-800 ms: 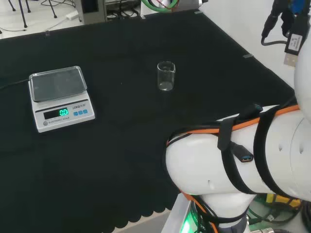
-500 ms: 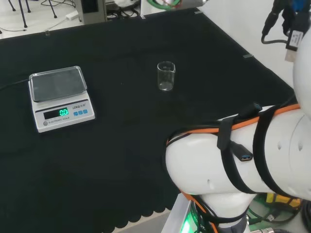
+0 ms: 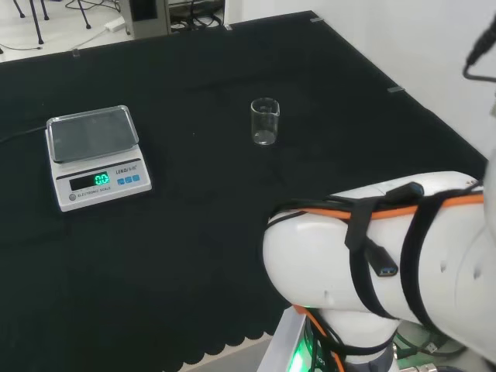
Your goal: Pick up the beaker.
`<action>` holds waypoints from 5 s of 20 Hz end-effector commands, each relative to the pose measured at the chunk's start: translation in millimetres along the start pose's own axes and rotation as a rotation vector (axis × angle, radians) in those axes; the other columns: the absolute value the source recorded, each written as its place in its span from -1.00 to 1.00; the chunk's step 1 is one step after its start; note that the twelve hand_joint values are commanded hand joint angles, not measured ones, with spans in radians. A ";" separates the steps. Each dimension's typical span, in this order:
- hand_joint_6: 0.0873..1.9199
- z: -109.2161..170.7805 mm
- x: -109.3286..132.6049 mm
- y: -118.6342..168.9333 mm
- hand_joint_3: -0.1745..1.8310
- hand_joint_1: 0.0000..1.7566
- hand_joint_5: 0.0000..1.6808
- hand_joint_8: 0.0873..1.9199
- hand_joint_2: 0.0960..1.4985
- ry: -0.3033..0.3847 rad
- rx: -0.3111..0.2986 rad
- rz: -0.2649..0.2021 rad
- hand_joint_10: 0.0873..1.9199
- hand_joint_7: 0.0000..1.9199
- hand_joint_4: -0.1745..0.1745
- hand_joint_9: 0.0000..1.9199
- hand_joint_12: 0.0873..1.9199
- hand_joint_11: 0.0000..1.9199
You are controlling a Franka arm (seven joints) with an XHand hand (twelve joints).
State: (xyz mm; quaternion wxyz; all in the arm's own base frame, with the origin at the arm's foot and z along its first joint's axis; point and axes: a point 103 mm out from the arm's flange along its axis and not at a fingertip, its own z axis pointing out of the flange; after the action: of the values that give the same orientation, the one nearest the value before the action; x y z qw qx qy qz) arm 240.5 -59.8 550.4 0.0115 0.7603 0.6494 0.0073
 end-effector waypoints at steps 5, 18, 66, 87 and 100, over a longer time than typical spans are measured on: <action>-1.00 118.9 -1.2 48.0 -0.64 -0.34 -0.83 -0.38 -0.14 -0.065 0.102 0.041 -0.20 -0.82 0.29 -0.67 0.64 -1.00; -1.00 176.9 23.4 86.4 -0.64 -0.32 -0.85 -0.38 -0.14 -0.073 0.171 0.095 -0.20 -0.83 0.33 -0.68 0.64 -1.00; -1.00 394.5 -42.0 235.0 -0.71 -0.38 -1.00 -0.41 -0.22 -0.013 0.232 0.398 -0.14 -1.00 0.59 -0.87 0.51 -1.00; -1.00 454.6 -12.5 265.3 -0.73 -0.45 -1.00 -0.43 -0.22 -0.051 0.323 0.356 -0.13 -1.00 0.64 -0.87 0.51 -1.00; -1.00 477.7 -19.1 276.5 -0.33 0.02 -0.63 -0.27 -0.26 -0.051 0.253 0.416 -0.27 -0.65 0.63 -0.41 0.55 -0.60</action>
State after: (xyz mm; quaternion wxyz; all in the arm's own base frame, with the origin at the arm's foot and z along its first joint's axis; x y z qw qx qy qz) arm 520.1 -127.8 85.9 -0.0981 0.8615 0.4845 -0.1160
